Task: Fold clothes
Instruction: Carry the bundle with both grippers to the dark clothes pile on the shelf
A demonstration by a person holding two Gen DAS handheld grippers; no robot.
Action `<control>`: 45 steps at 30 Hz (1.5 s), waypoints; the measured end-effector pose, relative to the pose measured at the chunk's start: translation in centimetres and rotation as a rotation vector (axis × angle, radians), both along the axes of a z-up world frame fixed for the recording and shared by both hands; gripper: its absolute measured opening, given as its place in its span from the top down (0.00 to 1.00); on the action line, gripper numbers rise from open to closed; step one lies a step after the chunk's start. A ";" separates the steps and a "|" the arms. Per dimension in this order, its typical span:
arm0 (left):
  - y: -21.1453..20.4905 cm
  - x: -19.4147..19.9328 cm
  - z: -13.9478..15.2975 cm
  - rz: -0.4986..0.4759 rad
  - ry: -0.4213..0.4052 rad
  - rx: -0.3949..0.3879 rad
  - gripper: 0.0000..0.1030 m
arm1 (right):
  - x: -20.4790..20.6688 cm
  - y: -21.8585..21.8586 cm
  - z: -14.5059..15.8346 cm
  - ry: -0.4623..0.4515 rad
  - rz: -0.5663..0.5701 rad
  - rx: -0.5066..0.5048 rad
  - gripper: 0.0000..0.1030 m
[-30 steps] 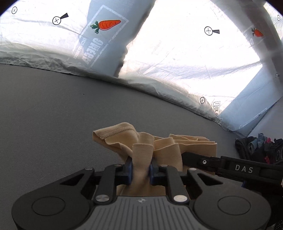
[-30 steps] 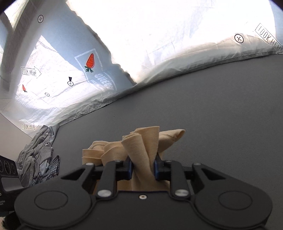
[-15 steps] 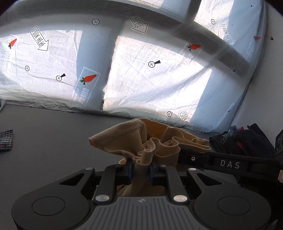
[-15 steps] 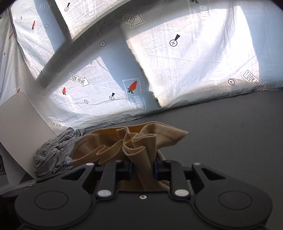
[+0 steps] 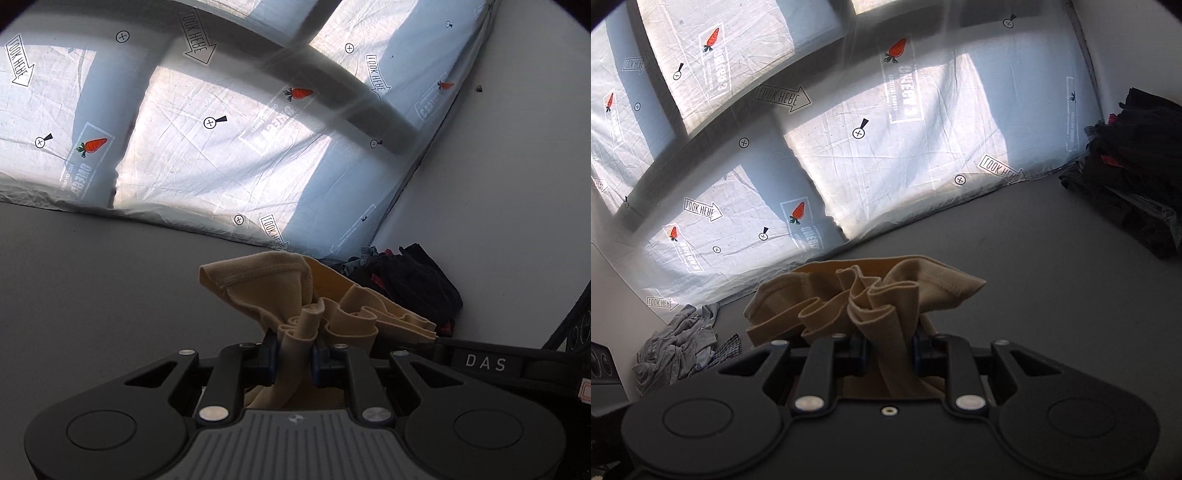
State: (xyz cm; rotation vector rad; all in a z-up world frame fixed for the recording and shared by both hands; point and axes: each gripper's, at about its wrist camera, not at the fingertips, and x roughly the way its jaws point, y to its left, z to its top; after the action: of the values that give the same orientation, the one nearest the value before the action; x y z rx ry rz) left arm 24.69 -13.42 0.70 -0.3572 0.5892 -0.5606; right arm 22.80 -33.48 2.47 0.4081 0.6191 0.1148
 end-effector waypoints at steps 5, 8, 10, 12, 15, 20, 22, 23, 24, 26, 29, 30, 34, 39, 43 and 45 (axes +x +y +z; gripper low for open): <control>-3.7 -1.1 0.8 -0.086 -0.036 -0.001 0.83 | -2.4 -3.1 1.0 -0.025 -0.072 -0.061 0.78; -6.0 -1.5 1.3 -0.120 -0.063 0.005 0.83 | -3.3 -5.7 1.2 -0.043 -0.095 -0.056 0.78; -7.7 -1.5 1.8 -0.127 -0.083 0.019 0.83 | -3.5 -7.8 1.2 -0.056 -0.096 -0.042 0.78; -9.9 -1.4 2.2 -0.118 -0.103 0.034 0.83 | -3.5 -10.2 1.1 -0.070 -0.093 -0.022 0.78; -14.1 -1.1 2.4 -0.089 -0.128 0.048 0.83 | -2.9 -14.5 0.8 -0.098 -0.068 0.003 0.78; -23.5 -0.9 3.1 -0.066 -0.159 0.068 0.83 | -1.5 -23.4 1.0 -0.163 -0.022 0.008 0.78; -27.4 -0.6 3.5 -0.089 -0.194 0.068 0.83 | -1.5 -27.0 1.3 -0.224 -0.019 -0.015 0.78; -29.2 -0.4 3.7 -0.101 -0.203 0.074 0.83 | -1.2 -28.9 1.6 -0.254 -0.031 -0.039 0.78; -31.0 0.0 4.1 -0.112 -0.207 0.082 0.83 | -0.9 -30.6 1.9 -0.267 -0.047 -0.044 0.78; -34.5 0.8 5.2 -0.131 -0.229 0.074 0.83 | -0.4 -33.6 2.5 -0.292 -0.078 -0.042 0.78; -39.0 2.0 6.5 -0.153 -0.273 0.044 0.83 | 0.4 -37.7 4.3 -0.352 -0.090 -0.077 0.78; -40.3 2.5 7.0 -0.163 -0.289 0.038 0.83 | 0.6 -38.7 4.9 -0.372 -0.095 -0.111 0.78; -44.9 4.8 8.2 -0.214 -0.333 0.009 0.83 | 1.4 -43.3 6.5 -0.443 -0.126 -0.167 0.78; -48.8 8.1 8.5 -0.218 -0.342 -0.056 0.83 | 4.8 -46.9 8.1 -0.482 -0.143 -0.232 0.78; -50.6 11.9 8.3 -0.213 -0.339 -0.073 0.82 | 9.3 -48.5 8.2 -0.505 -0.153 -0.273 0.78; -51.3 14.2 8.0 -0.197 -0.339 -0.070 0.82 | 11.7 -49.6 7.8 -0.506 -0.157 -0.264 0.78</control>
State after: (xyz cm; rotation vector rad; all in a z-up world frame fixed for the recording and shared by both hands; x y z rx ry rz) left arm 38.85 -64.69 8.66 -0.2629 0.2792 -0.8132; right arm 34.53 -83.12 10.25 0.1581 0.0985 -0.0163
